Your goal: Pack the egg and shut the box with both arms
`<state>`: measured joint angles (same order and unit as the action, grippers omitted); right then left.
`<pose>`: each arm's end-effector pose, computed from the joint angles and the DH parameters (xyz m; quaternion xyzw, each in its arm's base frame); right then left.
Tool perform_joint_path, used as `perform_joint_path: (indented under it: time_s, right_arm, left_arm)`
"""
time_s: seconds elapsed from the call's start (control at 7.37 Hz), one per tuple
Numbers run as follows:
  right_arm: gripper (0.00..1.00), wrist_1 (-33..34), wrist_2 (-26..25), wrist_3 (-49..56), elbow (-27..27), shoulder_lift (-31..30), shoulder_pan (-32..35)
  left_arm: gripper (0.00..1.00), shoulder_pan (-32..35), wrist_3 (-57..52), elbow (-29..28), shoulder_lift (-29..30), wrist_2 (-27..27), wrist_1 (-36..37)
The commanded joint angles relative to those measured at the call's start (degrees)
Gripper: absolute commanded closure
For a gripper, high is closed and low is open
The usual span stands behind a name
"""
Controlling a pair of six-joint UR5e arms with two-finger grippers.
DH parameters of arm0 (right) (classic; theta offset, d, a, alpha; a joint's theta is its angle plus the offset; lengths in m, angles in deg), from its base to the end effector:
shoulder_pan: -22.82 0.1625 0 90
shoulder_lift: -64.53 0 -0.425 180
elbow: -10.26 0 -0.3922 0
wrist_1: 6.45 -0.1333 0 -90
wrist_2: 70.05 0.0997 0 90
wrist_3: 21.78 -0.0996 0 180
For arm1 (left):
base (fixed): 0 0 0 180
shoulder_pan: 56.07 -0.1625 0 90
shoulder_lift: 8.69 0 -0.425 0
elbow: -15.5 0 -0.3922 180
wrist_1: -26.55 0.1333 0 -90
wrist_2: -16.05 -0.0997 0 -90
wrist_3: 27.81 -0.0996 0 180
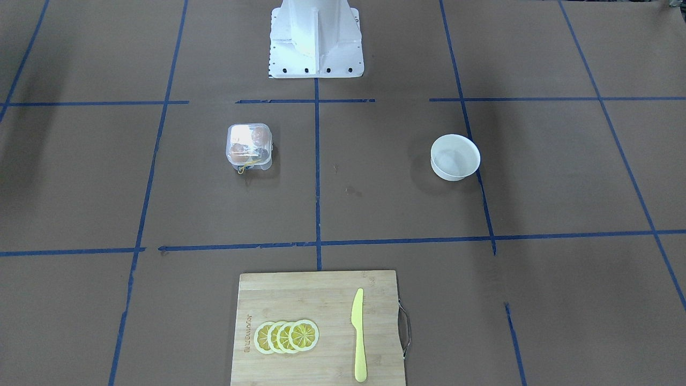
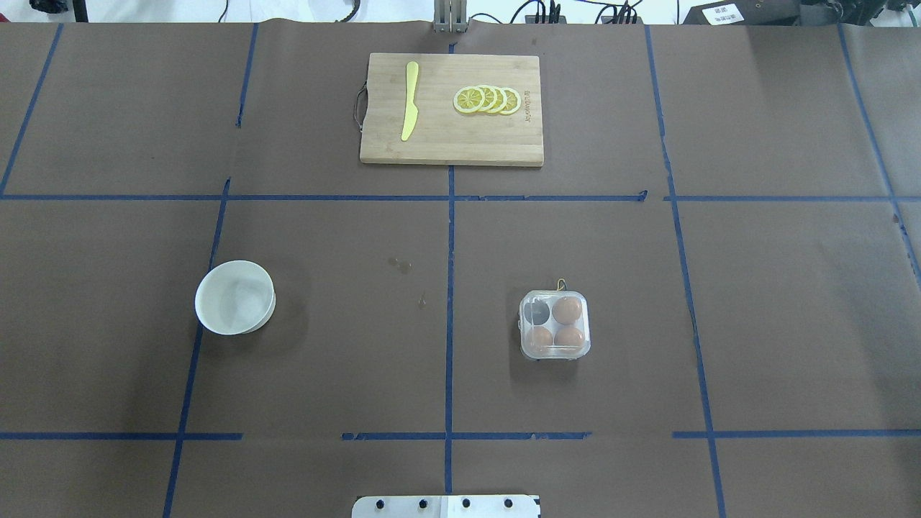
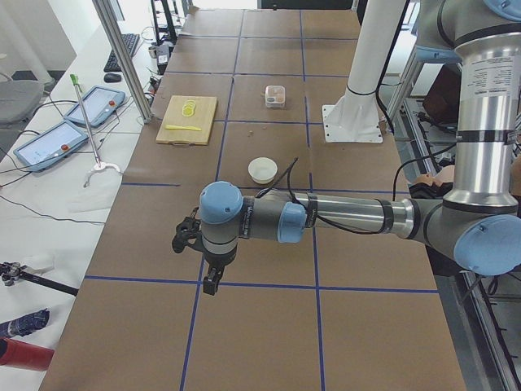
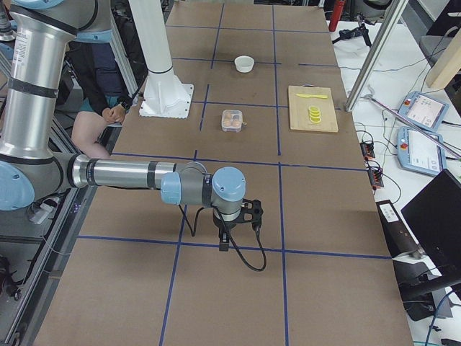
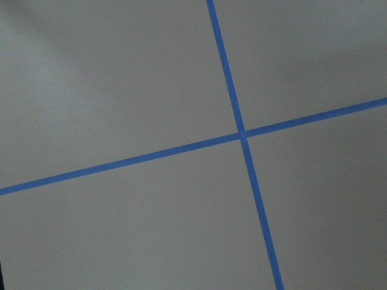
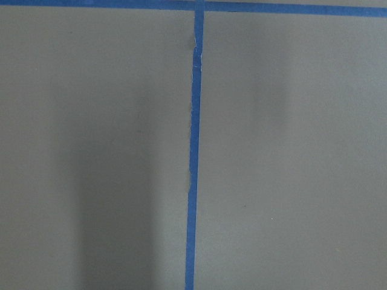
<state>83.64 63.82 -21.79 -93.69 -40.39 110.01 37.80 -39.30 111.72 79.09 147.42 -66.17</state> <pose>0.0455 -0.3838 0.6534 -0.0178 -0.3732 -0.0192 0.9274 -0.0999 -0.4769 0.6224 0.1015 0.3421 0.0827 0.9305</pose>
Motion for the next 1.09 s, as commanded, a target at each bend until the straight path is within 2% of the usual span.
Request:
perform_joint_path:
  time_s: [0.0, 0.95]
  right_arm:
    - [0.00, 0.0, 0.0, 0.1, 0.0, 0.0, 0.0]
    - [0.00, 0.0, 0.0, 0.3, 0.3, 0.1, 0.0]
  left_arm:
    - [0.00, 0.0, 0.1, 0.0, -0.6, 0.0, 0.2]
    - [0.00, -1.5, 0.0, -1.2, -3.5, 0.0, 0.5]
